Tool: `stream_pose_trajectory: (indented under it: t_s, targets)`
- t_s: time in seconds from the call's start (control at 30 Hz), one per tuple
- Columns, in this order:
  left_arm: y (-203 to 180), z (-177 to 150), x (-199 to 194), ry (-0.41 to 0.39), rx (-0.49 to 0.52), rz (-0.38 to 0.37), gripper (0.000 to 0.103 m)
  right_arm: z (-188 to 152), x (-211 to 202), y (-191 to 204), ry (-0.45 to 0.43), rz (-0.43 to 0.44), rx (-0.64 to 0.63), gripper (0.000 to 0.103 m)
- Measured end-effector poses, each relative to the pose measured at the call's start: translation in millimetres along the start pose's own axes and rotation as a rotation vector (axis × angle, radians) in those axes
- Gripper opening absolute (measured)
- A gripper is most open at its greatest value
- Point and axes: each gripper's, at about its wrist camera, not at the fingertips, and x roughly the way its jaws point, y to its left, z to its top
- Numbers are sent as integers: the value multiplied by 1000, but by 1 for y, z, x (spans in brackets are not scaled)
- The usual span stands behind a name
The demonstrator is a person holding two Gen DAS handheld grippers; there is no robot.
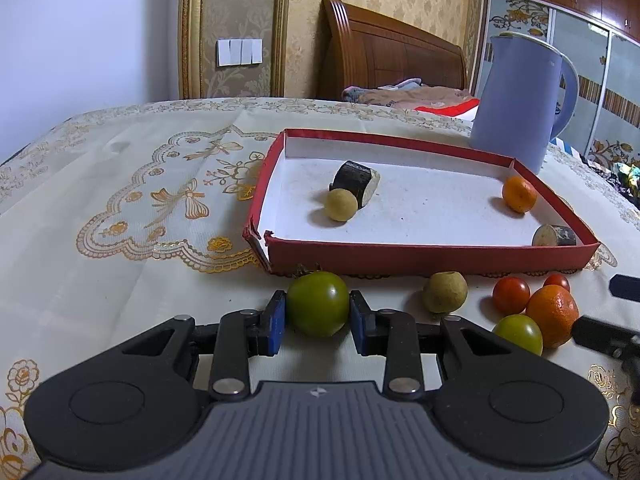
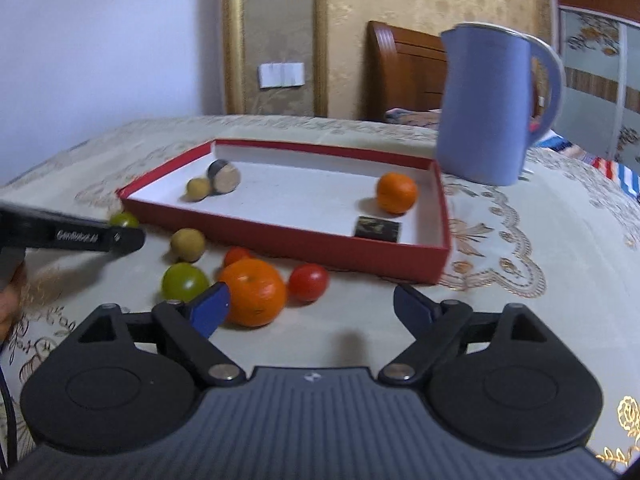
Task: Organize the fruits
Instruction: 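Grasp the large orange with the right tool while the left tool holds the green tomato, then carry the green tomato and the orange into the red tray with both tools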
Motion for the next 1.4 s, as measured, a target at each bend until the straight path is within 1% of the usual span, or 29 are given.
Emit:
stream_pose_trajectory:
  t_s: [0.07,0.1,0.23,0.33,0.6,0.63,0.67,0.73,1.0,1.2,1.4]
  targets:
    - [1,0,0,1,1,1,32,1,1,5,10,17,-17,75]
    - [0,0,0,0,1,1,32,1,3,6,11,26,-22,73]
    - [0,0,0,0,0,0,32,3,10,16,36,55,-55,55]
    - [1,0,0,1,-1,-1,32,5,14,22,48,60,-76,46]
    - [1,0,0,1,-3,-2,32,12,24,36,45,32,-127,46]
    - [1,0,0,1,-4,-2,32,12,24,37,44,27,-133,45]
    - [1,0,0,1,-4,-2,32,11,24,37,42,19,-135,41]
    - [0,0,0,1,-3,-2,32,11,23,37,39,16,-133,41]
    - [2,1,-2,-4,-14,-11,32,10,19,31,33,19,-87,40]
    - [4,0,-2,-7,-11,-28,32,7,12,26,24,41,-42,40]
    - [4,0,-2,-7,-11,-27,32,6,8,23,5,36,-18,40]
